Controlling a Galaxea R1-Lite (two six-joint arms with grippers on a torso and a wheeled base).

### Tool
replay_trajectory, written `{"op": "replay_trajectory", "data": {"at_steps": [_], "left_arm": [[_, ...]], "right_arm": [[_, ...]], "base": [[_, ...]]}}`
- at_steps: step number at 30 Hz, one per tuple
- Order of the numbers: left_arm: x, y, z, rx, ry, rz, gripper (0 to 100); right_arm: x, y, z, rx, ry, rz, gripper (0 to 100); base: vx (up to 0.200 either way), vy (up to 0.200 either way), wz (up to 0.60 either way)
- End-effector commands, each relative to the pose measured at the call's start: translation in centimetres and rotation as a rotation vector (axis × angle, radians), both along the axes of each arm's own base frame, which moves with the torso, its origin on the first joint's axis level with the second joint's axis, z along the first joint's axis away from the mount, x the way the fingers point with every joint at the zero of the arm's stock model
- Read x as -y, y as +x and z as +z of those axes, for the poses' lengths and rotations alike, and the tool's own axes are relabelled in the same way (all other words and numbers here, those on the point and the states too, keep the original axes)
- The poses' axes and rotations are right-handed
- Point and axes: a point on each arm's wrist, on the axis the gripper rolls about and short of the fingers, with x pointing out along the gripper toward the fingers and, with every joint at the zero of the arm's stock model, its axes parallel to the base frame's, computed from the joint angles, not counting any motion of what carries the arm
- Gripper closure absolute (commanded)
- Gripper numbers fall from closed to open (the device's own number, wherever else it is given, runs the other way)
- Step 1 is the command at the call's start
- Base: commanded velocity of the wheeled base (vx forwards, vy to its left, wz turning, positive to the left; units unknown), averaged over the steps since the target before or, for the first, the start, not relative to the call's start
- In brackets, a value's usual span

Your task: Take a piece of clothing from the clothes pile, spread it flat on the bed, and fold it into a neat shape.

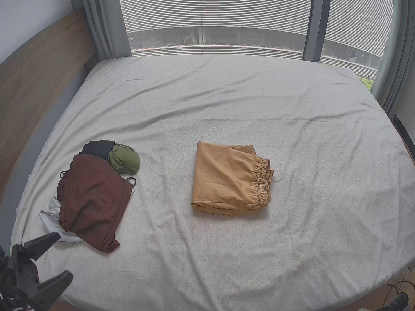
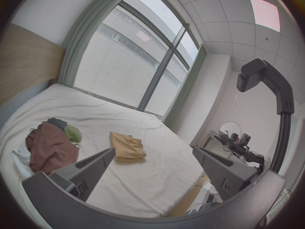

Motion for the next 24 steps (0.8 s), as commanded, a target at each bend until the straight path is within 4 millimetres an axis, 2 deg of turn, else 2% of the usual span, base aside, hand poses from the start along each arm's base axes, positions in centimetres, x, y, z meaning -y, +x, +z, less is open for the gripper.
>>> {"op": "replay_trajectory", "data": {"at_steps": [1,3,8,12,15,19,24], "left_arm": [[-1.0,-6.7,-4.1,0.143,-0.017,0.244,0],[-1.0,-6.6,-5.0,0.140,0.015,0.273,0],[-1.1,-6.5,-5.3,0.149,0.077,0.354,0],[-1.3,-6.3,-6.3,0.116,0.217,0.432,0],[-1.4,-6.3,-6.2,0.114,0.219,0.501,0],[-1.7,-6.2,-6.3,0.102,0.228,0.619,0],[-1.8,-6.2,-6.2,0.106,0.254,0.673,0]], "right_arm": [[0.6,0.2,-5.4,-0.159,-0.105,-0.370,0],[0.6,0.2,-5.7,-0.187,-0.122,-0.372,0],[0.6,0.2,-5.6,-0.176,-0.117,-0.371,0],[0.4,0.2,-5.7,-0.173,-0.136,-0.313,0],[0.3,0.2,-5.6,-0.163,-0.160,-0.252,0],[0.4,0.2,-5.7,-0.168,-0.162,-0.296,0],[0.5,0.2,-5.7,-0.170,-0.160,-0.331,0]], "base": [[0.000,0.000,0.00],[0.000,0.000,0.00],[0.000,0.000,0.00],[0.000,0.000,0.00],[0.000,0.000,0.00],[0.000,0.000,0.00],[0.000,0.000,0.00]]}}
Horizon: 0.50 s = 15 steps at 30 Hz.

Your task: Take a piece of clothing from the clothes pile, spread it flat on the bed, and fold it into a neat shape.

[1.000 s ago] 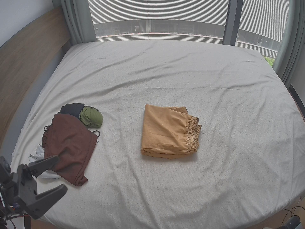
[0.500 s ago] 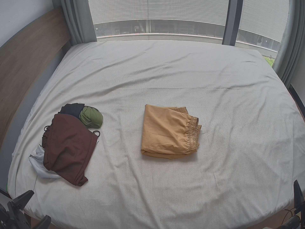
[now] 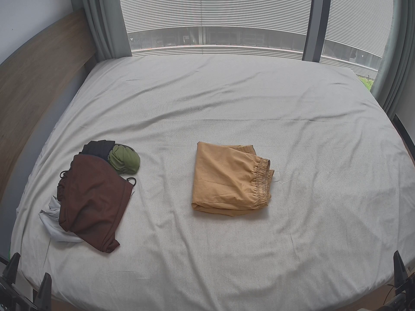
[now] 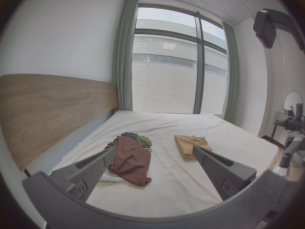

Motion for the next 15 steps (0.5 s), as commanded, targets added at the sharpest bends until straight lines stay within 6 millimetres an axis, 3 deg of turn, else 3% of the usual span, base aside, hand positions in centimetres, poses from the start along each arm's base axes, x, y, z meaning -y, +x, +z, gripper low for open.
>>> {"op": "replay_trajectory", "data": {"at_steps": [1,4,7,10,15], "left_arm": [[-0.02,0.05,-0.53,-0.006,0.024,0.013,0],[-0.12,0.09,-1.11,-0.060,0.093,0.052,0],[-0.16,0.16,-1.26,-0.098,0.062,0.068,0],[-0.17,0.16,-1.24,-0.093,0.056,0.074,0],[-0.18,0.08,-1.31,-0.082,0.054,0.075,0]], "right_arm": [[0.02,0.05,-0.50,-0.006,-0.004,-0.010,0],[0.09,0.05,-0.52,-0.008,-0.021,-0.042,0],[0.12,0.05,-0.54,-0.011,-0.077,-0.061,0],[0.04,0.06,-1.44,-0.099,-0.008,-0.014,0],[0.02,0.08,-1.21,-0.075,-0.030,-0.012,0]], "base": [[0.000,0.000,0.00],[0.000,0.000,0.00],[0.000,0.000,0.00],[0.000,0.000,0.00],[0.000,0.000,0.00]]}}
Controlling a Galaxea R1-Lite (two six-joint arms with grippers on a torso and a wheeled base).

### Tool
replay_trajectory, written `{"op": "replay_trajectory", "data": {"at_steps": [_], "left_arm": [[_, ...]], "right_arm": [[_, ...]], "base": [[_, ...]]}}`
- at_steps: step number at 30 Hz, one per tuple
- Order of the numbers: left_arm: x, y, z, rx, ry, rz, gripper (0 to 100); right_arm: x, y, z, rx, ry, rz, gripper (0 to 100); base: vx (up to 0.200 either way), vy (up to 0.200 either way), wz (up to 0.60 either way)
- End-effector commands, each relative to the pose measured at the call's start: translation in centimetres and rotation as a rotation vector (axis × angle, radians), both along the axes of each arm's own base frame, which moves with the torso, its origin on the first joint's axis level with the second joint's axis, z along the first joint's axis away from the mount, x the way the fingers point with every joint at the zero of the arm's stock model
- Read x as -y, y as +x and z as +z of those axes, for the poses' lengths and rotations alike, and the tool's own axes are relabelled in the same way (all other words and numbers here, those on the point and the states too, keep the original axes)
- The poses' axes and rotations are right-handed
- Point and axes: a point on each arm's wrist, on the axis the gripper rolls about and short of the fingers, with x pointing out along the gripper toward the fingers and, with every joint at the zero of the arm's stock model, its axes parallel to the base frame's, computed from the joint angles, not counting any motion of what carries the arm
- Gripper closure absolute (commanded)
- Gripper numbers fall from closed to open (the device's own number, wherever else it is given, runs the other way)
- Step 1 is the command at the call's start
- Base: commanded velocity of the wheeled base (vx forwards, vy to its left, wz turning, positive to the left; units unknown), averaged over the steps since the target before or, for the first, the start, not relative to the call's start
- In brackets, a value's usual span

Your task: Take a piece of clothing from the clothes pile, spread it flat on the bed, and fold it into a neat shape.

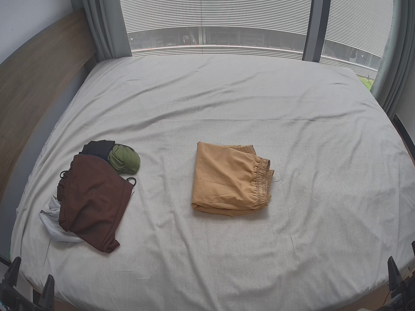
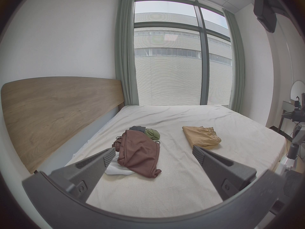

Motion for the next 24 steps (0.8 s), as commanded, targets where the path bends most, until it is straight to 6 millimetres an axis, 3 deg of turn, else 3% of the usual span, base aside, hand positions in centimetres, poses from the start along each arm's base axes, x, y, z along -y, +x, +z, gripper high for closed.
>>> {"op": "replay_trajectory", "data": {"at_steps": [1,24], "left_arm": [[-0.02,0.04,-0.51,-0.004,-0.005,0.000,0],[-0.02,0.04,-0.52,-0.006,-0.005,-0.002,0]], "right_arm": [[-0.02,0.04,-0.39,0.005,0.006,0.009,0],[-0.03,0.04,-0.40,0.004,0.007,0.014,0]], "base": [[0.000,0.000,0.00],[0.000,0.000,0.00]]}}
